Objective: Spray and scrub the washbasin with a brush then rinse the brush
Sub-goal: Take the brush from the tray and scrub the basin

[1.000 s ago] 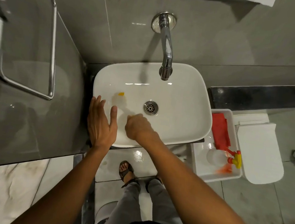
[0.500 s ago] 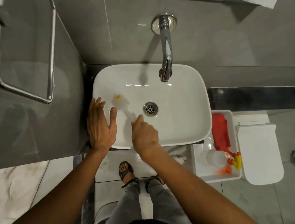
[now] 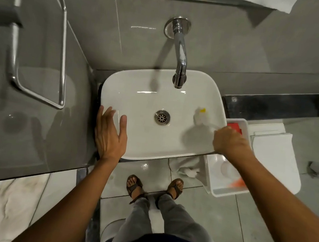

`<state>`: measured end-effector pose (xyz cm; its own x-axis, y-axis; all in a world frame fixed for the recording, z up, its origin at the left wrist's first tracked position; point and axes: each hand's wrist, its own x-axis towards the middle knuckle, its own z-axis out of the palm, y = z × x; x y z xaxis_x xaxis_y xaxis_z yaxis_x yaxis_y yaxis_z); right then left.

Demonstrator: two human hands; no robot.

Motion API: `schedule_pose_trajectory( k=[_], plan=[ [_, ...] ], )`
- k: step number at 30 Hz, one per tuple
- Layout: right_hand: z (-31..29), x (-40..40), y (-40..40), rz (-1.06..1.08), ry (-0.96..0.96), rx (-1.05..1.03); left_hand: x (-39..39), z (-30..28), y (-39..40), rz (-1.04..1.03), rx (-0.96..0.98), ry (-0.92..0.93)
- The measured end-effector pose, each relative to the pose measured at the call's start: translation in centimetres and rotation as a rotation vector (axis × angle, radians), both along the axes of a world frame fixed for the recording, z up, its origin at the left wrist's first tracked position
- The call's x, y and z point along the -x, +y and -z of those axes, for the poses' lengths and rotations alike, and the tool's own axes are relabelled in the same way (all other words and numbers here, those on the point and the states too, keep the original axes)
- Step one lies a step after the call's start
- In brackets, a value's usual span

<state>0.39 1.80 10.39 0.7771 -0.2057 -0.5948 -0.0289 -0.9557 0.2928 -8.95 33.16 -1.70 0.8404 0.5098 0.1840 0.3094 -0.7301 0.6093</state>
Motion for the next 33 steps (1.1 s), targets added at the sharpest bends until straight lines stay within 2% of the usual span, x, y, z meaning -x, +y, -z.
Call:
schedule_pose_trajectory(
  k=[4,9,12,17,19,21,25,29,33],
  plan=[
    [-0.5,4.2,4.3,0.093,0.28,-0.152,0.1,0.4,0.0,-0.002,0.004,-0.003],
    [-0.1,8.4,12.6,-0.003,0.433,-0.416,-0.1,1.0,0.3,-0.002,0.0,0.0],
    [0.5,10.0,17.1,0.036,0.342,-0.541,0.0,0.9,0.3,-0.003,0.002,-0.003],
    [1.5,11.2,19.0,0.412,0.122,-0.784,-0.2,0.0,0.1,0.068,-0.047,0.173],
    [1.8,11.0,18.8,0.485,0.072,-0.84,-0.4,-0.7,0.1,0.08,-0.025,0.196],
    [1.8,10.7,17.8,0.474,0.02,-0.859,-0.6,-1.9,-0.4,0.063,0.037,0.151],
    [1.3,10.1,14.8,0.475,-0.078,-0.888,-3.3,-6.1,-2.8,0.133,0.039,-0.094],
    [0.6,10.1,11.6,0.468,-0.139,-0.925,-8.2,-11.5,-6.6,0.255,0.016,0.009],
    [0.2,10.1,9.0,0.462,-0.165,-0.957,-12.4,-15.0,-10.0,0.19,0.005,0.161]
  ],
)
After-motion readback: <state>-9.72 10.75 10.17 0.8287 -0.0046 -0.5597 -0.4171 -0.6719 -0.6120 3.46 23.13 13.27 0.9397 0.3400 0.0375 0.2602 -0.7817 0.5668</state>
